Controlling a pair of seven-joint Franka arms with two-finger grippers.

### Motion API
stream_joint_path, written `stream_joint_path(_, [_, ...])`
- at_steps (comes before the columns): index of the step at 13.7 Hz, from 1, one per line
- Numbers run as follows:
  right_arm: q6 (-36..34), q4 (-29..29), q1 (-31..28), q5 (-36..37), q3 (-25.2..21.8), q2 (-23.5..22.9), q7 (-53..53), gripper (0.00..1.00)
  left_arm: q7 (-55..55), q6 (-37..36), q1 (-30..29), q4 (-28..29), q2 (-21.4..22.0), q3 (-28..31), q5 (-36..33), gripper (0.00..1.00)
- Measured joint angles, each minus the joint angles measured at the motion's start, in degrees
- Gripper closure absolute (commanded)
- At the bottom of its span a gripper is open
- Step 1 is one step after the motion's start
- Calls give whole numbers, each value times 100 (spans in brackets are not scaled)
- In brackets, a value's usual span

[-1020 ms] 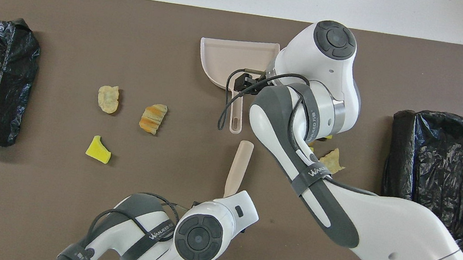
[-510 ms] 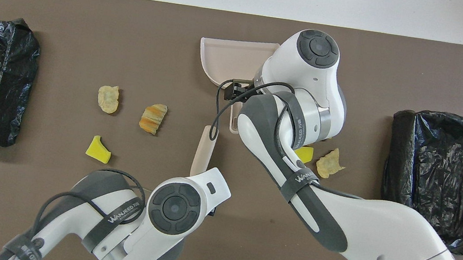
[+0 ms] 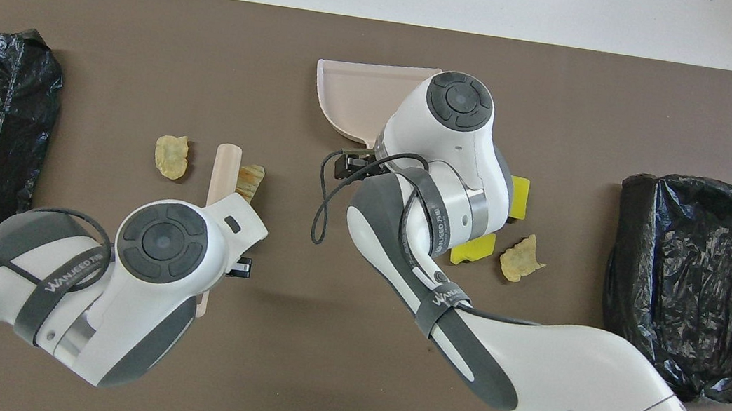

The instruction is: Sweep and dump trash in bin

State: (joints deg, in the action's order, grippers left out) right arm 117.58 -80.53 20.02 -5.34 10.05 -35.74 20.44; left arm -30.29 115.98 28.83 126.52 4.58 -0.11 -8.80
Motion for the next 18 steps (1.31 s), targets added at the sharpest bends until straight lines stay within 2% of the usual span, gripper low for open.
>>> stream_joint_path(1, [0, -51, -5, 10, 0, 19, -1, 94, 159, 154, -231, -31, -44, 1, -38, 100])
stream_joint_path(2, [0, -83, -10, 11, 0, 37, -2, 100, 391, 339, -472, -72, -111, 2, -52, 100])
stream_joint_path(7, [0, -98, -26, 12, -5, 99, -30, 100, 1626, 861, -1567, -445, -549, 10, -61, 100])
stream_joint_path(9, [0, -79, -56, 6, -6, 167, -606, 100, 1826, 888, -1763, -543, -637, 8, -61, 100])
stream_joint_path(11, [-249, -70, -167, 6, -7, 433, -1093, 100, 1880, 897, -1827, -572, -668, 8, -61, 100])
stream_joint_path(15, [-1542, -109, -415, 36, -9, 1178, -2857, 100, 1966, 898, -1911, -585, -674, -2, -61, 100])
stream_joint_path(18, [-1791, -496, -391, 245, -6, 1478, -4354, 100, 2400, 895, -2169, -583, -681, -2, -61, 100])
